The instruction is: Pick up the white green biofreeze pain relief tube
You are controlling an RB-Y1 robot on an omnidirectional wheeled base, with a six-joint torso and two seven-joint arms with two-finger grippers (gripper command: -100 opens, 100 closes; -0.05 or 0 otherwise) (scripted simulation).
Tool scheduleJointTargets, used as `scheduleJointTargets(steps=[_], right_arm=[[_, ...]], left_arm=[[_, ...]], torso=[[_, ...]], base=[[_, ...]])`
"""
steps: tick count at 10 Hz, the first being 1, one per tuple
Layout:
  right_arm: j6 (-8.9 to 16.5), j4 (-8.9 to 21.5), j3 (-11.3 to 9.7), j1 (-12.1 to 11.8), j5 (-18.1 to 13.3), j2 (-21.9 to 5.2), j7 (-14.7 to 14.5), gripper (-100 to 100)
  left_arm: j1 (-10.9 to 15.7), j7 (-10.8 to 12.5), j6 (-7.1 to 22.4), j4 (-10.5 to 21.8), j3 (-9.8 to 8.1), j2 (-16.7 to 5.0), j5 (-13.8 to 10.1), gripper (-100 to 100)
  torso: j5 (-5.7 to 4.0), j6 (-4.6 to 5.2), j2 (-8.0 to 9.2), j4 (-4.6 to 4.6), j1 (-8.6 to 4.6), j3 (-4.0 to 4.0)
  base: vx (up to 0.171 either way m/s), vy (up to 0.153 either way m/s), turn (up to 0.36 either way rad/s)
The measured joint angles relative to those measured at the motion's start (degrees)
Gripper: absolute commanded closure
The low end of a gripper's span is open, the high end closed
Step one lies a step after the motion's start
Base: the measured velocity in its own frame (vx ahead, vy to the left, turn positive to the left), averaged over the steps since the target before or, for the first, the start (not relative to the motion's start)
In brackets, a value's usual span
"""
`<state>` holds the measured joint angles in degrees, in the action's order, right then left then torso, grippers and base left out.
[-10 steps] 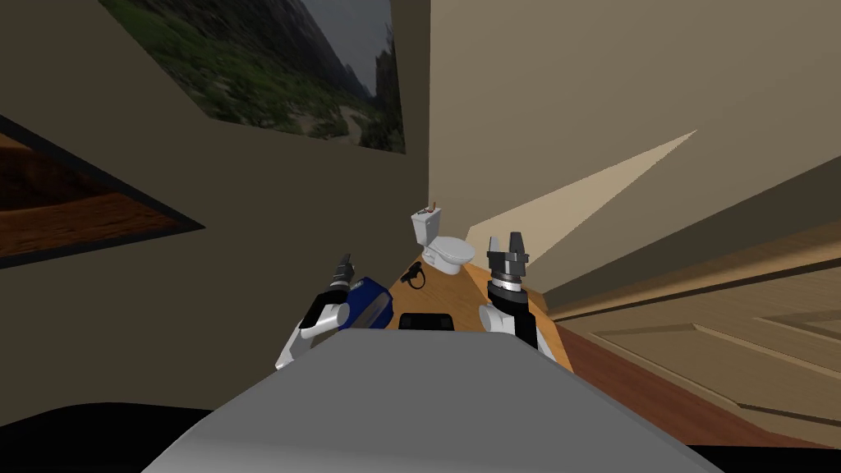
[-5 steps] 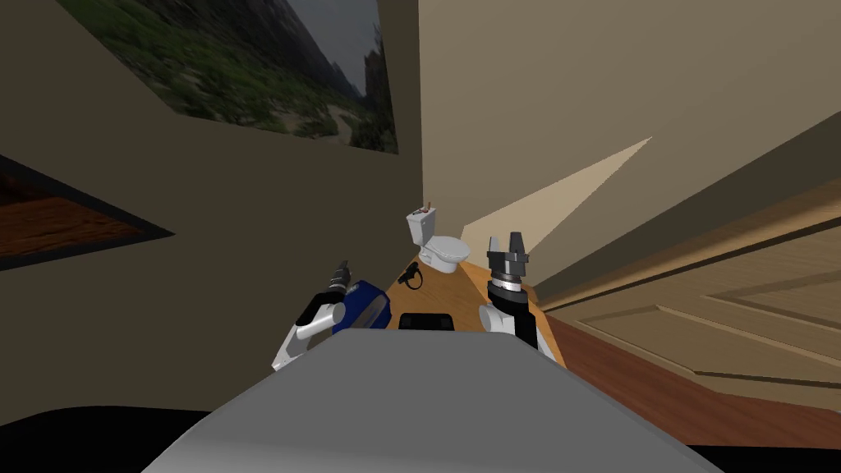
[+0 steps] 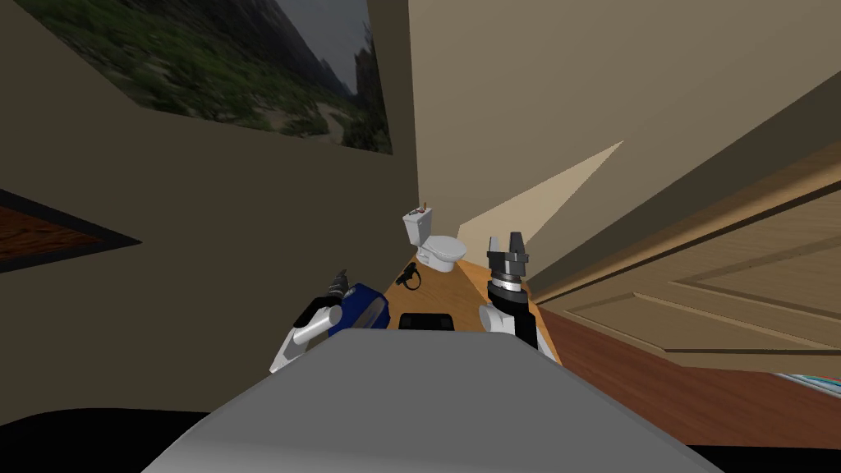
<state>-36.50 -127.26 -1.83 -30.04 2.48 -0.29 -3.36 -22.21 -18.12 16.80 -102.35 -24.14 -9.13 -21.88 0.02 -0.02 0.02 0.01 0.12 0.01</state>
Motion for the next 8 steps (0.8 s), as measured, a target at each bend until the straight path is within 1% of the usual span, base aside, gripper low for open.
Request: scheduleJointTargets(steps=[1,2,3,4,5,6,7,8], right_arm=[[0.0,0.0,0.0,0.0,0.0,0.0,0.0,0],[0.0,0.0,0.0,0.0,0.0,0.0,0.0,0],[0.0,0.0,0.0,-0.01,0.0,0.0,0.0,0],[0.0,0.0,0.0,0.0,0.0,0.0,0.0,0],[0.0,0.0,0.0,0.0,0.0,0.0,0.0,0],[0.0,0.0,0.0,0.0,0.0,0.0,0.0,0],[0.0,0.0,0.0,0.0,0.0,0.0,0.0,0],[0.0,0.0,0.01,-0.01,0.0,0.0,0.0,0]], left_arm=[[0.49,-0.08,1.11,0.98,-0.6,-0.24,-0.45,-100],[0.57,-0.16,2.24,2.57,-1.41,-1.01,-1.81,-100],[0.64,-0.33,3.15,2.99,-1.85,-0.7,-2.05,-100],[1.38,-0.56,4.45,4.51,-2.76,-0.79,-2.7,-100],[1.46,-0.68,5.63,4.74,-3.29,-0.6,-2.98,-100],[2.06,-0.93,6.82,6.19,-4.04,-0.35,-3.48,-100],[2.97,-1.17,8.45,7.85,-5.26,-0.11,-4.07,-100],[3.14,-1.26,9.78,8.64,-5.85,-0.53,-4.89,-100]], torso=[[0.0,-0.01,-0.01,0.0,-0.01,-0.01],[0.0,0.0,-0.01,0.0,0.02,-0.01],[0.0,-0.02,-0.01,0.0,-0.01,0.0],[0.0,0.0,-0.02,0.0,0.01,-0.01],[0.0,-0.02,-0.01,0.0,-0.01,0.0],[0.01,0.0,-0.02,0.0,0.02,-0.01],[0.01,0.0,-0.03,-0.01,0.07,-0.02],[0.01,-0.03,-0.02,0.0,0.07,-0.01]], base=[[0.005,0.022,-0.12],[0.001,0.022,-0.044],[0.002,0.022,-0.074],[0.001,0.021,-0.048],[0.004,0.028,-0.082],[0.006,0.043,-0.135],[0.001,0.04,-0.037],[-0.003,0.041,-0.052]])
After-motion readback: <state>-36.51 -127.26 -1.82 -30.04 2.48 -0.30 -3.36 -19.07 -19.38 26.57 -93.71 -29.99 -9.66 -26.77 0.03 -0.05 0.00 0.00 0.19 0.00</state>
